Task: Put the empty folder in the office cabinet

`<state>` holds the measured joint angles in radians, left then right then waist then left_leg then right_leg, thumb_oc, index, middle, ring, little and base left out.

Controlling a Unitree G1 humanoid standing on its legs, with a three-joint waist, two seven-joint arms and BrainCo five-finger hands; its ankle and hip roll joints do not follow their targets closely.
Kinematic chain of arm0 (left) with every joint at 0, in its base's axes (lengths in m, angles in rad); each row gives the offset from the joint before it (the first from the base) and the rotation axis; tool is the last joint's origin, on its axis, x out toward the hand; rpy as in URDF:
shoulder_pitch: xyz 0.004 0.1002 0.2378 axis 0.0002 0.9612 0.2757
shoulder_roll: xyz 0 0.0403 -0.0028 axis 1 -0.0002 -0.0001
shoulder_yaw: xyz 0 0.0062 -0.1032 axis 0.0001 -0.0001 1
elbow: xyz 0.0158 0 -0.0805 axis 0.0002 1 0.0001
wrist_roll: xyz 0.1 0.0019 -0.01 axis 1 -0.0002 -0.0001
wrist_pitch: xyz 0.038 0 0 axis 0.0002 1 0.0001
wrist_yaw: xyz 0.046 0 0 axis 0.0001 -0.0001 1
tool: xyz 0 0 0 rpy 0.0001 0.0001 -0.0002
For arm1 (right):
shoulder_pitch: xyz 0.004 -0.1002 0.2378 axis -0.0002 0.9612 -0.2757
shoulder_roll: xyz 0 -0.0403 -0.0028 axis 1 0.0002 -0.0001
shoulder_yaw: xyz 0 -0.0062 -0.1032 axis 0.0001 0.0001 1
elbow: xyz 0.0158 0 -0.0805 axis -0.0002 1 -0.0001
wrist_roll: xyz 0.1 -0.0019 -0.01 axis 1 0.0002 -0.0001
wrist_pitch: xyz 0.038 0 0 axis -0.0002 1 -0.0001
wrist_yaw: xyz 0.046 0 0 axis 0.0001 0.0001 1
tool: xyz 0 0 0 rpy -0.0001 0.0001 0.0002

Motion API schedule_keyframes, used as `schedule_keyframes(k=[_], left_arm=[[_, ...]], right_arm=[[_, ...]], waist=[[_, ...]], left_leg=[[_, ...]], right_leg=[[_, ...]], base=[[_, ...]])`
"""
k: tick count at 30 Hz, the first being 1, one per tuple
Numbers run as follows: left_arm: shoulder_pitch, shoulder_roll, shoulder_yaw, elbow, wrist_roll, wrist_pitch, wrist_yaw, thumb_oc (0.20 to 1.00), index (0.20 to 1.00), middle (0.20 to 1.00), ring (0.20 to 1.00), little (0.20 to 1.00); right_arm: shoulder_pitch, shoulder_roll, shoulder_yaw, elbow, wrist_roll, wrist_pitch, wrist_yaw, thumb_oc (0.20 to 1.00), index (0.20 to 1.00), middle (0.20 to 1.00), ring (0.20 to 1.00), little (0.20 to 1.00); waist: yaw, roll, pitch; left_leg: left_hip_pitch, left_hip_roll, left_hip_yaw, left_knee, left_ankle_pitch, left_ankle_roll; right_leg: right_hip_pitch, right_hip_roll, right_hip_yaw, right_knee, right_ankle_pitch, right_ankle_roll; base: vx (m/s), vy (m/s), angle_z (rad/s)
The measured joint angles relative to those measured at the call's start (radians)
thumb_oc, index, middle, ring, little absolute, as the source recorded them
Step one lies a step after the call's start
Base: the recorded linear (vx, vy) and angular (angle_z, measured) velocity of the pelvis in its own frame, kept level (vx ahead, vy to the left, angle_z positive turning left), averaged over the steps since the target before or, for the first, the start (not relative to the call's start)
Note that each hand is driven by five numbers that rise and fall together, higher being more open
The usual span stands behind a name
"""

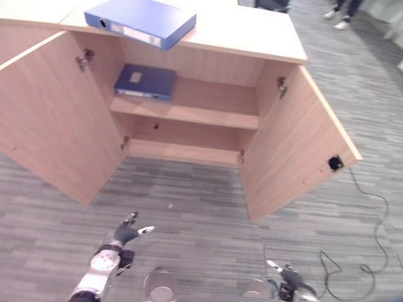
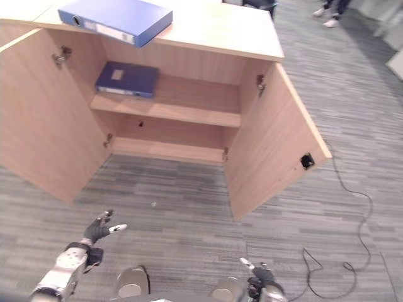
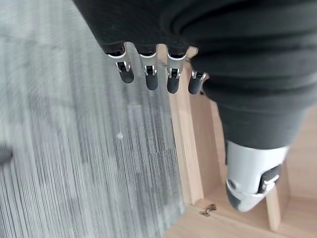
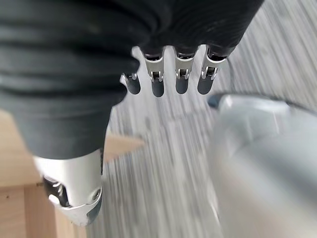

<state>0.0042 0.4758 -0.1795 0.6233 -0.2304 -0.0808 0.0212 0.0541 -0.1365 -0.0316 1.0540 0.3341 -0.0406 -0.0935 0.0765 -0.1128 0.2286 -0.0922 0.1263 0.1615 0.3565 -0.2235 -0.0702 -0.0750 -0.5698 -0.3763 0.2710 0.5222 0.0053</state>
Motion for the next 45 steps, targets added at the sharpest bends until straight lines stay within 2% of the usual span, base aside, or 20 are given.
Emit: schedule_keyframes(k=[1,2,3,4,5,6,7,8,9,11,17,18,22,36,39,41,42,43,44,45], left_arm=[[0.001,-0.002,-0.005,-0.024,0.0,-0.005,-0.011,1.0,1.0,1.0,1.0,1.0],[0.001,-0.004,-0.012,-0.036,0.0,-0.004,-0.016,1.0,1.0,1.0,1.0,1.0],[0.013,-0.041,0.007,0.001,0.001,0.004,-0.013,1.0,1.0,1.0,1.0,1.0],[0.021,-0.07,0.023,0.014,0.0,0.016,-0.011,1.0,1.0,1.0,1.0,1.0],[0.043,-0.074,0.024,0.005,0.0,0.017,-0.009,1.0,1.0,1.0,1.0,1.0],[0.052,-0.077,0.023,0.004,0.0,0.021,-0.011,1.0,1.0,1.0,1.0,1.0],[0.059,-0.088,0.023,0.001,0.0,0.024,-0.011,1.0,1.0,1.0,1.0,1.0],[0.062,-0.1,0.023,-0.021,0.0,0.025,-0.012,1.0,1.0,1.0,1.0,1.0],[0.095,-0.17,0.022,-0.033,-0.001,0.028,-0.019,1.0,1.0,1.0,1.0,1.0],[0.098,-0.173,0.023,-0.036,-0.002,0.028,-0.02,1.0,1.0,1.0,1.0,1.0],[0.101,-0.172,0.024,-0.07,-0.027,0.027,-0.032,1.0,1.0,1.0,1.0,1.0],[0.106,-0.172,0.024,-0.076,-0.027,0.027,-0.032,1.0,1.0,1.0,1.0,1.0],[0.12,-0.172,0.024,-0.076,-0.027,0.027,-0.033,1.0,1.0,1.0,1.0,1.0],[0.135,-0.174,0.024,-0.074,-0.027,0.028,-0.037,1.0,1.0,1.0,1.0,1.0],[0.132,-0.172,0.024,-0.073,-0.027,0.028,-0.034,1.0,1.0,1.0,1.0,1.0],[0.097,-0.173,0.024,-0.059,-0.027,0.028,-0.031,1.0,1.0,1.0,1.0,1.0],[0.066,-0.173,0.024,-0.031,-0.027,0.028,-0.032,1.0,1.0,1.0,1.0,1.0],[0.064,-0.173,0.024,-0.023,-0.027,0.028,-0.031,1.0,1.0,1.0,1.0,1.0],[0.069,-0.175,0.024,-0.013,-0.026,0.028,-0.032,1.0,1.0,1.0,1.0,1.0],[0.069,-0.176,0.024,0.001,-0.024,0.028,-0.031,1.0,1.0,1.0,1.0,1.0]], right_arm=[[-0.003,-0.005,0.0,0.001,0.0,0.001,0.004,1.0,1.0,1.0,1.0,1.0],[-0.005,-0.013,-0.003,0.011,0.0,0.002,0.01,1.0,1.0,1.0,1.0,1.0],[-0.027,-0.028,-0.01,0.005,0.001,-0.006,0.005,1.0,1.0,1.0,1.0,1.0],[-0.029,-0.041,-0.003,0.0,0.002,-0.01,0.016,1.0,1.0,1.0,1.0,1.0],[-0.036,-0.048,0.007,0.003,0.01,-0.012,0.018,1.0,1.0,1.0,1.0,1.0],[-0.04,-0.053,0.013,0.008,0.01,-0.011,0.017,1.0,1.0,1.0,1.0,1.0],[-0.033,-0.059,0.02,0.008,0.009,-0.012,0.017,1.0,1.0,1.0,1.0,1.0],[-0.015,-0.067,0.029,0.015,0.009,-0.011,0.017,1.0,1.0,1.0,1.0,1.0],[-0.016,-0.109,0.027,0.044,0.009,0.001,0.016,1.0,1.0,1.0,1.0,1.0],[-0.024,-0.12,0.027,0.047,0.009,0.008,0.016,1.0,1.0,1.0,1.0,1.0],[0.0,-0.139,0.027,0.045,0.007,0.009,0.015,1.0,1.0,1.0,1.0,1.0],[0.004,-0.144,0.023,0.045,0.007,0.01,0.015,1.0,1.0,1.0,1.0,1.0],[0.009,-0.145,0.023,0.045,0.0,0.01,0.016,1.0,1.0,1.0,1.0,1.0],[0.045,-0.148,0.046,0.044,-0.004,0.01,0.032,1.0,1.0,1.0,1.0,1.0],[0.037,-0.148,0.061,0.039,-0.012,0.01,0.039,1.0,1.0,1.0,1.0,1.0],[0.004,-0.148,0.076,0.036,-0.012,0.01,0.05,1.0,1.0,1.0,1.0,1.0],[-0.022,-0.148,0.1,0.018,-0.014,0.011,0.052,1.0,1.0,1.0,1.0,1.0],[-0.017,-0.153,0.115,-0.006,-0.014,0.007,0.054,1.0,1.0,1.0,1.0,1.0],[-0.029,-0.158,0.12,-0.026,-0.027,0.009,0.059,1.0,1.0,1.0,1.0,1.0],[-0.028,-0.159,0.12,-0.042,-0.04,0.009,0.06,1.0,1.0,1.0,1.0,1.0]], waist=[[-0.003,0.002,0.003],[-0.019,-0.002,0.006],[-0.021,0.065,0.024],[-0.03,0.115,0.025],[-0.031,0.121,0.026],[-0.035,0.116,0.028],[-0.039,0.096,0.022],[-0.036,0.068,0.016],[-0.035,0.135,-0.012],[-0.039,0.15,-0.015],[-0.042,0.161,-0.027],[-0.04,0.168,-0.034],[-0.04,0.178,-0.04],[-0.04,0.196,-0.046],[-0.038,0.197,-0.032],[-0.032,0.172,0.016],[-0.021,0.129,0.051],[-0.027,0.125,0.051],[-0.032,0.128,0.052],[-0.037,0.131,0.049]], left_leg=[[-0.008,-0.007,0.036,0.032,0.005,0.018],[-0.002,-0.023,0.056,0.045,-0.027,0.042],[0.028,0.027,0.052,0.011,-0.042,0.054],[0.042,0.061,0.031,-0.033,-0.022,0.049],[0.103,0.056,0.027,-0.147,0.06,0.036],[0.139,0.044,0.04,-0.22,0.105,0.024],[0.159,0.021,0.046,-0.266,0.133,0.019],[0.186,-0.025,0.054,-0.3,0.137,0.018],[0.218,-0.025,0.056,-0.359,0.142,0.014],[0.226,-0.016,0.067,-0.366,0.151,0.006],[0.278,-0.01,0.078,-0.379,0.151,0.006],[0.288,-0.012,0.082,-0.386,0.151,0.006],[0.292,-0.019,0.078,-0.385,0.151,0.005],[0.28,-0.02,0.052,-0.398,0.151,0.006],[0.244,-0.02,0.043,-0.349,0.152,0.006],[0.129,-0.033,0.001,-0.16,0.153,0.002],[0.018,-0.027,-0.007,0.005,0.171,-0.059],[0.0,0.005,-0.001,-0.029,0.179,-0.071],[-0.001,0.054,-0.001,-0.131,0.196,-0.084],[0.004,0.084,0.001,-0.202,0.218,-0.091]], right_leg=[[0.008,0.011,0.038,0.0,0.008,-0.009],[0.001,0.001,0.114,0.015,0.008,-0.009],[-0.074,0.097,0.201,0.187,-0.246,0.13],[-0.088,0.228,0.19,0.236,-0.413,0.167],[-0.096,0.325,0.136,0.234,-0.528,0.159],[-0.095,0.373,0.076,0.208,-0.578,0.127],[-0.074,0.395,-0.03,0.127,-0.591,0.064],[-0.036,0.395,-0.13,0.005,-0.542,-0.009],[0.019,0.457,-0.07,-0.127,-0.508,0.021],[0.028,0.477,-0.059,-0.172,-0.487,0.011],[0.103,0.503,-0.037,-0.255,-0.466,0.015],[0.12,0.511,-0.034,-0.293,-0.445,0.021],[0.146,0.511,-0.034,-0.338,-0.42,0.024],[0.151,0.514,-0.034,-0.361,-0.409,0.044],[0.129,0.518,0.007,-0.363,-0.411,0.041],[0.116,0.493,0.035,-0.364,-0.413,0.026],[0.119,0.456,0.033,-0.365,-0.415,0.003],[0.118,0.453,0.015,-0.365,-0.422,-0.004],[0.128,0.462,0.001,-0.365,-0.43,0.001],[0.134,0.468,-0.003,-0.365,-0.431,0.001]], base=[[0.06,0.494,0.32],[0.07,0.483,0.14],[0.05,0.347,0.04],[0.03,0.233,-0.26],[0.01,0.097,-0.08],[0.03,0.06,0.01],[0.07,0.045,0.1],[0.06,0.037,-0.19],[0.04,0.025,-0.46],[0.02,-0.003,-0.43],[0.04,-0.016,-0.13],[0.0,-0.033,-0.05],[0.0,-0.023,0.0],[-0.01,-0.05,0.05],[-0.11,-0.041,0.06],[0.0,0.058,0.18],[0.11,0.089,0.14],[0.14,0.093,0.14],[0.16,0.14,0.19],[0.17,0.174,0.15]])
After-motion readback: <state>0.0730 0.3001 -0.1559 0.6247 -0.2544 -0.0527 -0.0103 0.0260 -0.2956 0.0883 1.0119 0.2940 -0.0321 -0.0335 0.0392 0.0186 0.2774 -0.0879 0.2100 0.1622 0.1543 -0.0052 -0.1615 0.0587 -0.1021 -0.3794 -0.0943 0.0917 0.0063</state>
